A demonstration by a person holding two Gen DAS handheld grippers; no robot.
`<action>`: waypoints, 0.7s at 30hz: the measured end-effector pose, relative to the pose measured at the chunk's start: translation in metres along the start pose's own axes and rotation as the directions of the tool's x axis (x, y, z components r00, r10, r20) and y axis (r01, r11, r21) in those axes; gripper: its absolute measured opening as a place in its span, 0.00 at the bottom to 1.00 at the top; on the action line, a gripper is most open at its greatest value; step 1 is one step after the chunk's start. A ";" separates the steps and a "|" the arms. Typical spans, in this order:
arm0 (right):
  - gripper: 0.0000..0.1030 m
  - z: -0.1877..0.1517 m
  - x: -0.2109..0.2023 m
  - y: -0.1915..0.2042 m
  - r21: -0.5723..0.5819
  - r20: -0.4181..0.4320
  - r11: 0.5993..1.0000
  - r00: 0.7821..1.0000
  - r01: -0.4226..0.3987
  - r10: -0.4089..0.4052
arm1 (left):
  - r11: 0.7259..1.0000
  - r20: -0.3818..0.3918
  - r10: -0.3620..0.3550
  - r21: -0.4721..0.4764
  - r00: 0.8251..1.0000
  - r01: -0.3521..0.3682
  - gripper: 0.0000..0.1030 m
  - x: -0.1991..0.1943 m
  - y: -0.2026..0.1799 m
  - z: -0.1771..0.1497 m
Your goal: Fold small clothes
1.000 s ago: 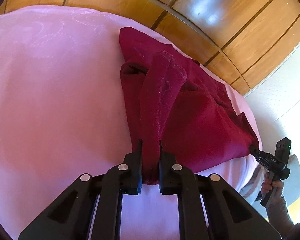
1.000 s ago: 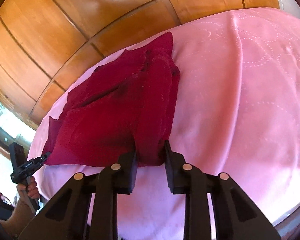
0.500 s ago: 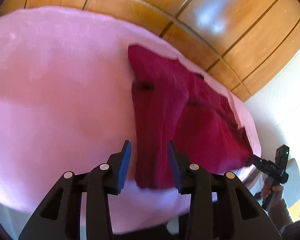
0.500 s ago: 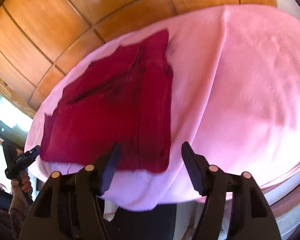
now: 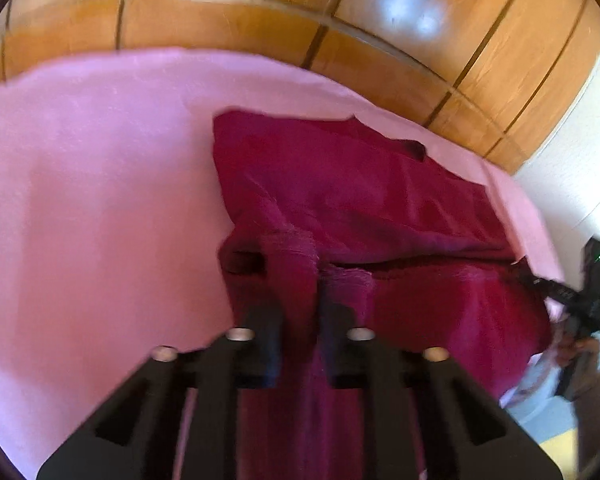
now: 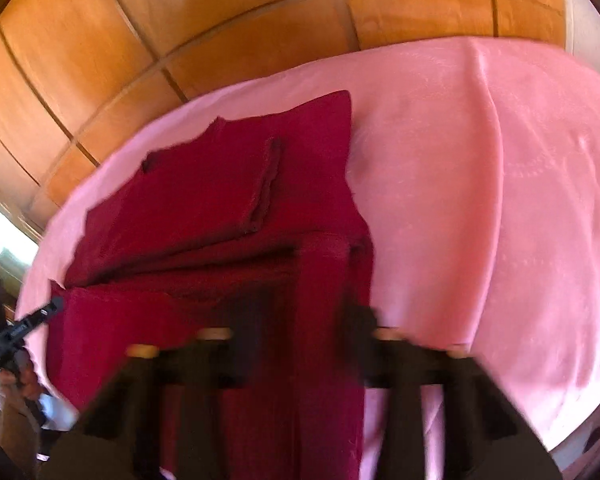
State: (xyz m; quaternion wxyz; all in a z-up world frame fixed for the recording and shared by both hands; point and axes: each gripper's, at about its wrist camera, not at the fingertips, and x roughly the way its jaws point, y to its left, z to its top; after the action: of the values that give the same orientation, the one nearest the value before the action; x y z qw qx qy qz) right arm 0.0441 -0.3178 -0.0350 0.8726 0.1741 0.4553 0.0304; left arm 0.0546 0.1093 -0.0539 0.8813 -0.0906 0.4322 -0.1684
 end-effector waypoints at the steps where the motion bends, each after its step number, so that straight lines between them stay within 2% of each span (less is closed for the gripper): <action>1: 0.12 -0.002 0.000 0.003 -0.010 0.005 1.000 1.000 -0.010 0.010 | 1.000 0.028 0.020 0.017 0.999 -0.021 0.09 -0.006 -0.004 -0.002; 5: 0.13 -0.017 0.017 0.007 -0.056 -0.009 0.997 0.999 0.052 -0.053 | 0.991 0.099 0.095 0.082 0.991 -0.103 0.09 -0.022 -0.021 -0.011; 7: 0.13 -0.021 0.019 0.004 -0.034 0.011 0.998 0.999 0.047 -0.047 | 0.986 0.118 0.124 0.096 0.985 -0.135 0.09 -0.025 -0.029 -0.014; 15: 0.18 -0.021 0.018 0.000 0.001 0.022 0.999 0.999 0.043 -0.043 | 0.970 0.135 0.187 0.129 0.973 -0.204 0.09 -0.027 -0.048 -0.019; 21: 0.27 -0.019 0.017 0.006 -0.019 0.020 0.998 0.998 0.062 -0.062 | 0.968 0.137 0.205 0.121 0.969 -0.222 0.11 -0.027 -0.048 -0.020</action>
State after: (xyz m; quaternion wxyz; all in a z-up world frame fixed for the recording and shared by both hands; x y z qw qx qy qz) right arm 0.0389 -0.3031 -0.0563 0.8791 0.1517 0.4518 0.0061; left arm 0.0122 0.0745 -0.0316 0.9234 0.0064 0.3718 -0.0955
